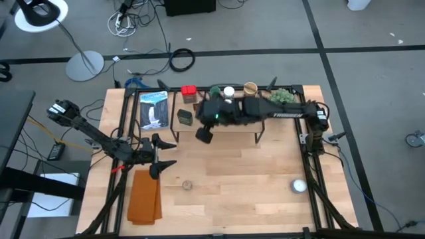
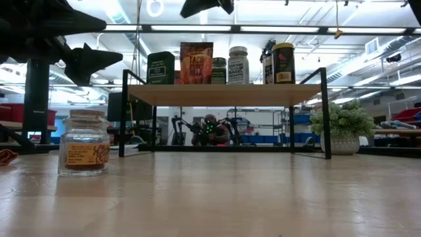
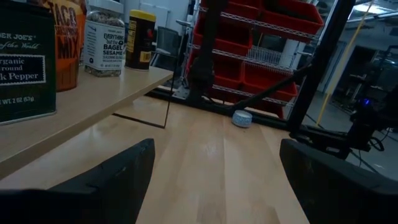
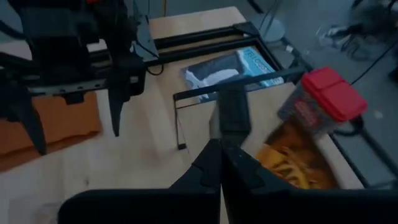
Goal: Shelf spices
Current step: Put the black seasoning can on the shelf
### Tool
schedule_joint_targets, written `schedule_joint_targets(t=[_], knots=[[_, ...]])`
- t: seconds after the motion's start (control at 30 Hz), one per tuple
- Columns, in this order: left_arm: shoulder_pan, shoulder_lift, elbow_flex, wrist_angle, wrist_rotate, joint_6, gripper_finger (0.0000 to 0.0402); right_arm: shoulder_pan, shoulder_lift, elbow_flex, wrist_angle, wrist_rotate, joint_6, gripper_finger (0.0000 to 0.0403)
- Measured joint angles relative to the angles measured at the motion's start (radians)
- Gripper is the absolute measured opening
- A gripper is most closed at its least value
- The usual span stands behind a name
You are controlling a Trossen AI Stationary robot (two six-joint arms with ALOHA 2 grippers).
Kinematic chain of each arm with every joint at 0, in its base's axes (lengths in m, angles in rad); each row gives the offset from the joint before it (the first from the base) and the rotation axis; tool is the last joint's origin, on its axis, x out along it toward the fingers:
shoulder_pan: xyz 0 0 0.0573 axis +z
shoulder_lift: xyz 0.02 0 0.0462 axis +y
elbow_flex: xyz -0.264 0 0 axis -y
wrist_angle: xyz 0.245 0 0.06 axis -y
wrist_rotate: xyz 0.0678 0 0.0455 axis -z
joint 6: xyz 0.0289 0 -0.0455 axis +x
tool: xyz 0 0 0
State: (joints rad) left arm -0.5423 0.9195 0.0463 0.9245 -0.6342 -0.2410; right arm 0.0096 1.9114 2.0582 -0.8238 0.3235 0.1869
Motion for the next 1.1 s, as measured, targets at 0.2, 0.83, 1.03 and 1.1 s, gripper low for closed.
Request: schedule_joint_targets(t=[0.2,0.83,1.03,1.1], knots=[[0.000,0.000,0.000,-0.001,0.000,0.001,0.0351,-0.049,0.030,0.069,-0.060,-0.089,-0.003,0.0000],[0.000,0.002,0.000,0.023,-0.004,0.027,0.0351,-0.053,0.168,0.066,0.110,-0.188,-0.137,0.0000],[0.000,0.002,0.000,0.027,-0.004,0.027,0.0351,-0.054,0.178,0.055,0.085,-0.079,-0.162,0.0000],[0.000,0.002,0.000,0.027,-0.004,0.027,0.0351,-0.056,0.180,0.055,0.080,-0.057,-0.171,0.0000]])
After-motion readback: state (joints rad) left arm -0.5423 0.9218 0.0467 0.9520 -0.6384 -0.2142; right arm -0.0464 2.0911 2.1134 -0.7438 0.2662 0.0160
